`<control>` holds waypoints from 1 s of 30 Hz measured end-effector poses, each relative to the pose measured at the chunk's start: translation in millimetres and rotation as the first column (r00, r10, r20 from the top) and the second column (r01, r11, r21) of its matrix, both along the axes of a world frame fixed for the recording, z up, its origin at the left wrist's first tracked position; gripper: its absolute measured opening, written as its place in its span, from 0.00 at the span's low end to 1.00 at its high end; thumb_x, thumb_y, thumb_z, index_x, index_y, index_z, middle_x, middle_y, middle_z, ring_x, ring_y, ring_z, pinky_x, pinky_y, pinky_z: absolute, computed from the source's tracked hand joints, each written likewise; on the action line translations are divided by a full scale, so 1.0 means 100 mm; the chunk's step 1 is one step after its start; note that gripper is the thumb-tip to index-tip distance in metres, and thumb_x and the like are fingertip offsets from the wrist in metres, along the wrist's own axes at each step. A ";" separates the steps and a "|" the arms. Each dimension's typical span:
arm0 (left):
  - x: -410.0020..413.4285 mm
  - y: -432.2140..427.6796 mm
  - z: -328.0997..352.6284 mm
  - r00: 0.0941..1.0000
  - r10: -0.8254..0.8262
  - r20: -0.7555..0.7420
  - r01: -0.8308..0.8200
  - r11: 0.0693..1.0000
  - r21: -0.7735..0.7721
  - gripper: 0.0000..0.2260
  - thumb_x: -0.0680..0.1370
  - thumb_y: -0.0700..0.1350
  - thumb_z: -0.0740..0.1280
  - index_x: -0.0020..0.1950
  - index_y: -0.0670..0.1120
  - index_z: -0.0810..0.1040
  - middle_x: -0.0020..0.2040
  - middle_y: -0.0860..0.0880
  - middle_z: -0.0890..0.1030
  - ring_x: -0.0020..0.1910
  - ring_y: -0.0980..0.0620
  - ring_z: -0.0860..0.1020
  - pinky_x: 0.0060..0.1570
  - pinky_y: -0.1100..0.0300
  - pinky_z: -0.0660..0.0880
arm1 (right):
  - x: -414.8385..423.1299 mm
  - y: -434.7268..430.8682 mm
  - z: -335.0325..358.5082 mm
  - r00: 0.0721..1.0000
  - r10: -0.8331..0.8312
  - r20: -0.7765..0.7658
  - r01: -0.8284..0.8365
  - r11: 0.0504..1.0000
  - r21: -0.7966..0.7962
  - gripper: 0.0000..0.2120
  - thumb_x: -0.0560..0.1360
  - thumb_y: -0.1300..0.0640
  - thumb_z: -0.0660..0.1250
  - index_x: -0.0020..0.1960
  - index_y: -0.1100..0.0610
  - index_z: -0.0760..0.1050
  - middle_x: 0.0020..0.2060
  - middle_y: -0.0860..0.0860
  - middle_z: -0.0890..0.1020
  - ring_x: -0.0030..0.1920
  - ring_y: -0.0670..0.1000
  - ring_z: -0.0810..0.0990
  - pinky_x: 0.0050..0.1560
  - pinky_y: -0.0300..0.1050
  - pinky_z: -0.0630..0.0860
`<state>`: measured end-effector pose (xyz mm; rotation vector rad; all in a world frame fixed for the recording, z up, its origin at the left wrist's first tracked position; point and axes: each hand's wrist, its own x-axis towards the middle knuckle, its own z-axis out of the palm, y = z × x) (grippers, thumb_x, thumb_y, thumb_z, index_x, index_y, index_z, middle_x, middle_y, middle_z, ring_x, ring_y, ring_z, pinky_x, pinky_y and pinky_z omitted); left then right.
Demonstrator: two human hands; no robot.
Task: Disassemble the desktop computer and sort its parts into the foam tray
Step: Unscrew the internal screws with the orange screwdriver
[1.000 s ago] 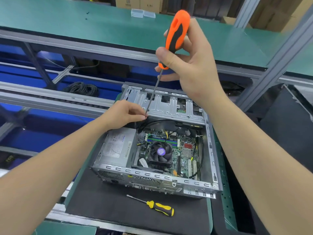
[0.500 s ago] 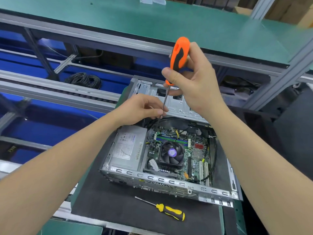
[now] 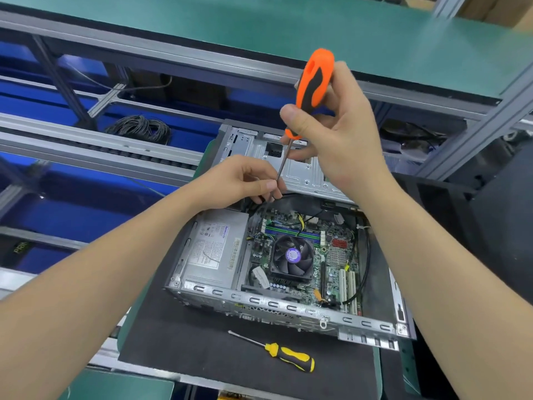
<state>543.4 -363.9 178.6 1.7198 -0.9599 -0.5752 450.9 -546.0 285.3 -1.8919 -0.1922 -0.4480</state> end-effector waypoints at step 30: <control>0.22 -0.49 -0.22 0.923 -0.380 -0.054 0.122 0.157 0.980 0.14 0.82 0.48 0.64 0.64 0.44 0.81 0.70 0.37 0.75 0.70 0.39 0.73 0.71 0.47 0.70 | -0.21 -0.29 -0.06 0.990 -0.107 0.088 0.110 0.994 -0.020 0.17 0.79 0.57 0.72 0.58 0.65 0.68 0.45 0.61 0.75 0.40 0.66 0.83 0.37 0.64 0.82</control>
